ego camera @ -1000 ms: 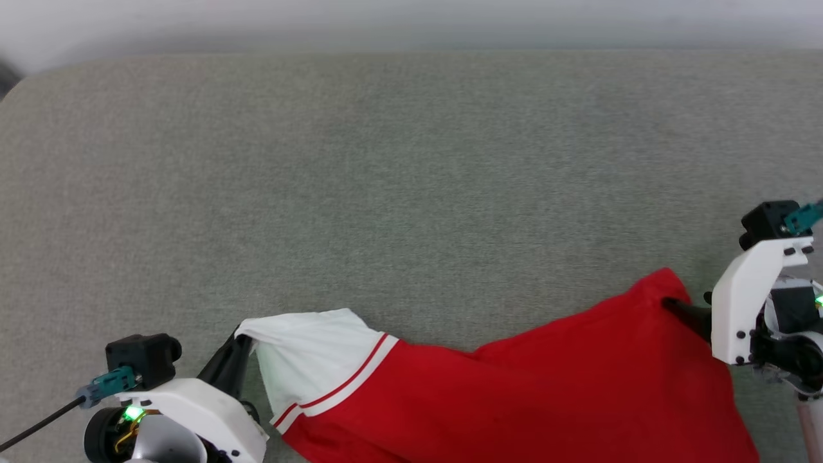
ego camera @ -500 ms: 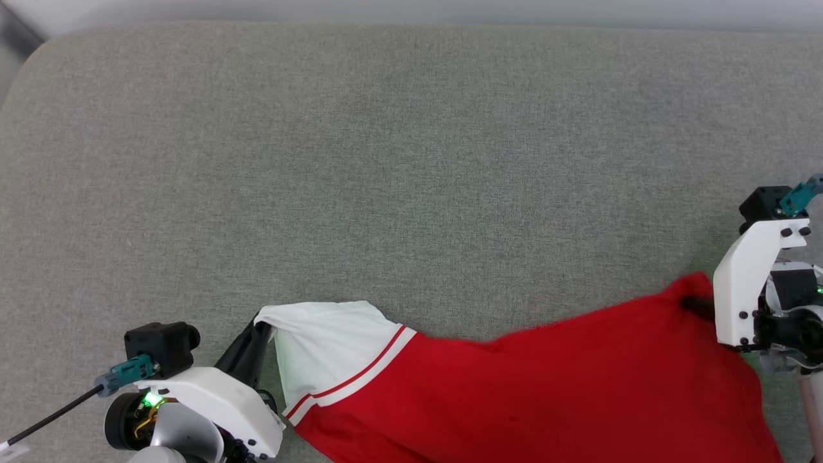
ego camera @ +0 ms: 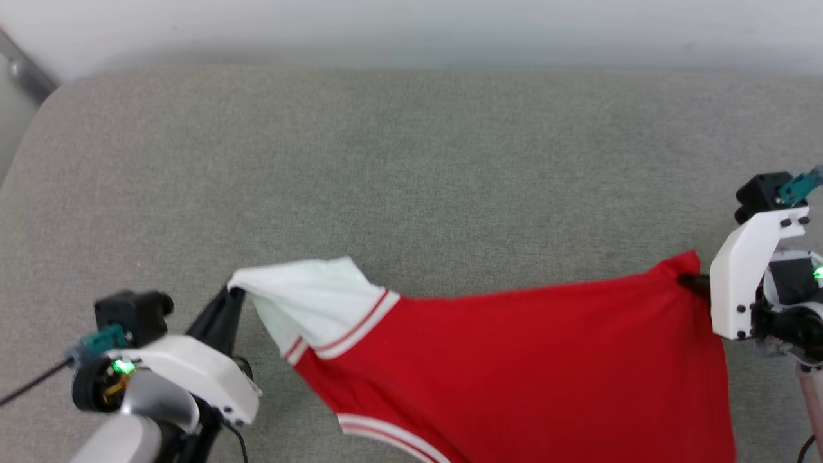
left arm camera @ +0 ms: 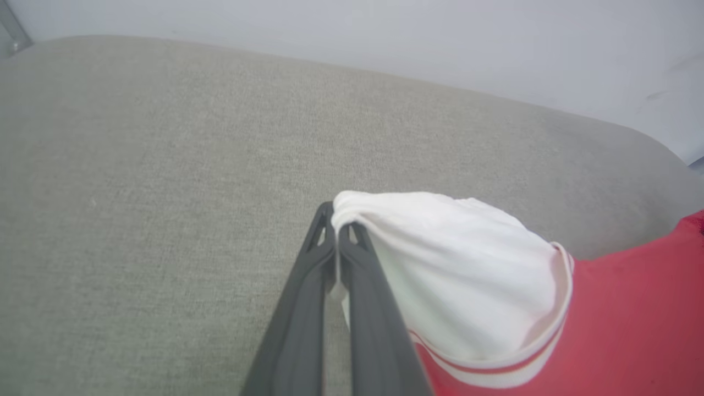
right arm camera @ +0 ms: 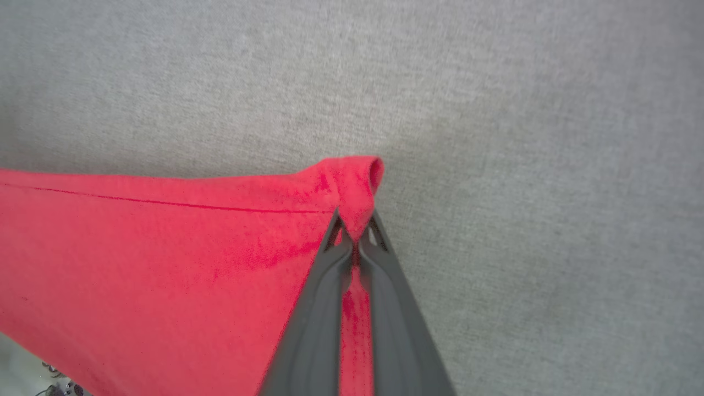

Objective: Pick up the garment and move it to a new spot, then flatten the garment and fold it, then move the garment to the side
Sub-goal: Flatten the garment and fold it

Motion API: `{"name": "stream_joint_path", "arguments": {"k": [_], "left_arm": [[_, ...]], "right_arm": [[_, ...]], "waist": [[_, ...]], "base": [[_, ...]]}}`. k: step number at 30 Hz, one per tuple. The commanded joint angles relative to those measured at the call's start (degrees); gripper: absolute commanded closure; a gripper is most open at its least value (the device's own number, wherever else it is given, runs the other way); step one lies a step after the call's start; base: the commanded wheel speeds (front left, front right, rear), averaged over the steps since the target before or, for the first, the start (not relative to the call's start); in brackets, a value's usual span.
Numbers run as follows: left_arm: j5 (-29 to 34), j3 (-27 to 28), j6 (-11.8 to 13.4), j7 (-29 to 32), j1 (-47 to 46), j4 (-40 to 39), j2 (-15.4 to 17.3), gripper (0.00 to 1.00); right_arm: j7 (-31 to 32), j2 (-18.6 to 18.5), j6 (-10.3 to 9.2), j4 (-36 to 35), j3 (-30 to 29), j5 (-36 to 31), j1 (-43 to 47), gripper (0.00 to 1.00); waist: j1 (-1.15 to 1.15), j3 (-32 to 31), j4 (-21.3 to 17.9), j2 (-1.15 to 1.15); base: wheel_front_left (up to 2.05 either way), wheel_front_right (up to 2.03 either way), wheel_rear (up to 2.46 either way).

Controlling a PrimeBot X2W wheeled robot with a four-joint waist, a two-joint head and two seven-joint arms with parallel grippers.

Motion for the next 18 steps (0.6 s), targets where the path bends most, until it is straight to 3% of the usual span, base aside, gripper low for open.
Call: {"name": "stream_joint_path", "arguments": {"k": [1,9,18], "left_arm": [[0.55,0.62,0.13,0.38,-2.03,-0.24,0.85,1.00],[1.72,2.58,-1.95,3.62,-15.03,2.80,3.32,1.00],[3.72,2.36,-6.81,5.64,-41.14,19.05,0.77,1.00]], "right_arm": [[-0.98,-0.53,-0.04,-0.62,0.01,-0.20,-1.71,1.00],[-5.82,-2.08,-0.04,-0.72,0.81,-2.81,-8.94,1.00],[-13.85,-3.33,-0.05,4.70,1.60,-6.29,-25.56,1.00]], "waist": [[-0.01,-1.97,-0.99,0.00],[-0.01,-5.49,-3.39,0.00],[-0.01,-3.37,-6.13,0.00]], "base": [[0.00,0.00,0.00],[0.00,0.00,0.00],[0.00,0.00,0.00]]}}
